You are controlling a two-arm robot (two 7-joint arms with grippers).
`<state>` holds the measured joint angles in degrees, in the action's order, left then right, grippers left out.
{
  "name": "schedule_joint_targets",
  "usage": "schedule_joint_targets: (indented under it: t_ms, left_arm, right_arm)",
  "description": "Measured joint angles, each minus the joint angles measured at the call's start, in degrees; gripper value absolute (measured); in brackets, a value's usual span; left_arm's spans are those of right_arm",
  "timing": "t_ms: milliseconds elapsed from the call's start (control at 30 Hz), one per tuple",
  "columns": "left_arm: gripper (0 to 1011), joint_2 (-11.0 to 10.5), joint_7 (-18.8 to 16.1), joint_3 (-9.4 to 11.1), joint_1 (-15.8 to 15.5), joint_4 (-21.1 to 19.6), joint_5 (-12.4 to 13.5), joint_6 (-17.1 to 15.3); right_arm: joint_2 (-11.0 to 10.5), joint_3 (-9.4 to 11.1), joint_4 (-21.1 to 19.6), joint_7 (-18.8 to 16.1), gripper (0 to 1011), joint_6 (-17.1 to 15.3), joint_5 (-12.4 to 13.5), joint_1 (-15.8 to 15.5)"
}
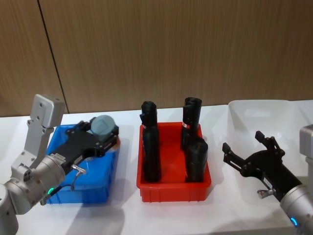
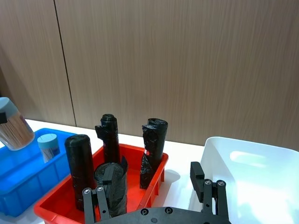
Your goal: Pick the cotton swabs from the blue box and place them into the white box.
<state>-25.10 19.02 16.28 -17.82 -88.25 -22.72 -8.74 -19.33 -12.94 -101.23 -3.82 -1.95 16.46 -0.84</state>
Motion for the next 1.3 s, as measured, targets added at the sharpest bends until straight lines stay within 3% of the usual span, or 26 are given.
schedule_joint_targets:
  t_ms: [767, 1167, 1300]
  left_arm:
    - [672, 0.6, 19.6, 0.6, -2.7, 1.0, -8.9, -2.3]
    - [672, 2.0, 29.6, 2.0, -5.6, 3.9, -10.6, -5.1]
    - [672, 2.2, 30.9, 2.3, -6.0, 4.3, -10.7, -5.8]
  right_arm:
    - [0.0, 0.0, 0.0, 0.0, 1002, 0.0, 0.0, 0.0]
    - [0.0, 0.0, 0.0, 0.0, 1002, 0.0, 0.0, 0.0]
    - [0.0, 0.0, 0.0, 0.0, 1002, 0.0, 0.0, 0.0]
